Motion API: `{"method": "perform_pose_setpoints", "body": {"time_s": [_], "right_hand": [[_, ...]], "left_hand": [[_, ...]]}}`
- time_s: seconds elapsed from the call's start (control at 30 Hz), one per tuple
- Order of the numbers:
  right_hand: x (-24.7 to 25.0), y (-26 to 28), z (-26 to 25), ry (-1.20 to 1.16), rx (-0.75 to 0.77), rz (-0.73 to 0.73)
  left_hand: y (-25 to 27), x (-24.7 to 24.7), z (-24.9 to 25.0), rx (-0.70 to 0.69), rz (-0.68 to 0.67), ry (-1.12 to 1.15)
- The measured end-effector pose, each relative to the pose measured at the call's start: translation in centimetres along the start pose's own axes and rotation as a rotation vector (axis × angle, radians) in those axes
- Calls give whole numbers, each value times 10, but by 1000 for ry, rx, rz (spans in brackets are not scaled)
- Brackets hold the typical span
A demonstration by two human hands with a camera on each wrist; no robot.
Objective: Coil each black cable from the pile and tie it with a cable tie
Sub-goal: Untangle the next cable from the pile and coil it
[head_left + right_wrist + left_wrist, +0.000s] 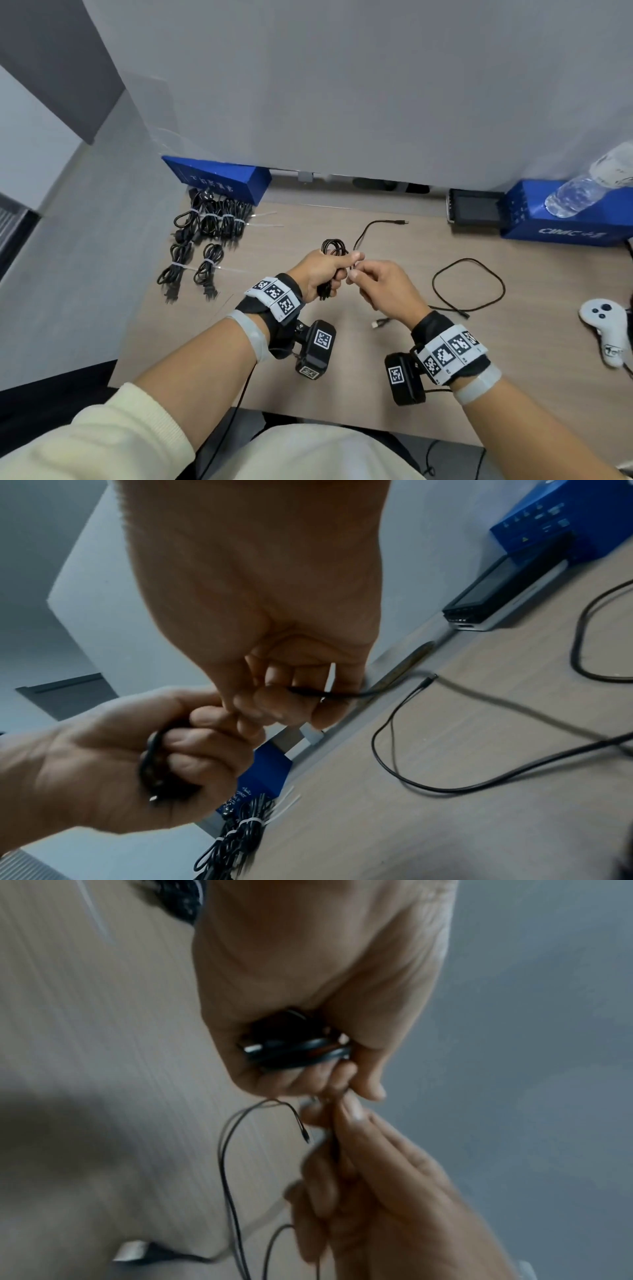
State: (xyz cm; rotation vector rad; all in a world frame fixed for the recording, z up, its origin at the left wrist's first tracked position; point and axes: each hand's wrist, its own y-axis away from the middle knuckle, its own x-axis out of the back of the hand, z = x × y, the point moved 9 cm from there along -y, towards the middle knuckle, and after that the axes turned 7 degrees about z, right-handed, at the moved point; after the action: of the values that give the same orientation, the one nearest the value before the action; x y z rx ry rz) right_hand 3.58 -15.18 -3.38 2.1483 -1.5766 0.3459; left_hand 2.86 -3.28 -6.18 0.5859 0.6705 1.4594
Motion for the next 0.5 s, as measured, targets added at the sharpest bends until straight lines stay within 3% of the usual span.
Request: {"method": "perform_pose_setpoints", "body": {"time_s": [0.17,0.37,0.43,0.5], "right_hand": [[2,6,-5,107,32,-85],[14,21,14,140,-22,-129],[10,26,14,106,-38,-150],[5,29,10,98,-31,-172]], "left_hand": [[-7,8,13,-85,237,125],[4,22,30,-51,267,647],[4,31,34,-73,326,681],[3,42,40,-144,393,569]]}}
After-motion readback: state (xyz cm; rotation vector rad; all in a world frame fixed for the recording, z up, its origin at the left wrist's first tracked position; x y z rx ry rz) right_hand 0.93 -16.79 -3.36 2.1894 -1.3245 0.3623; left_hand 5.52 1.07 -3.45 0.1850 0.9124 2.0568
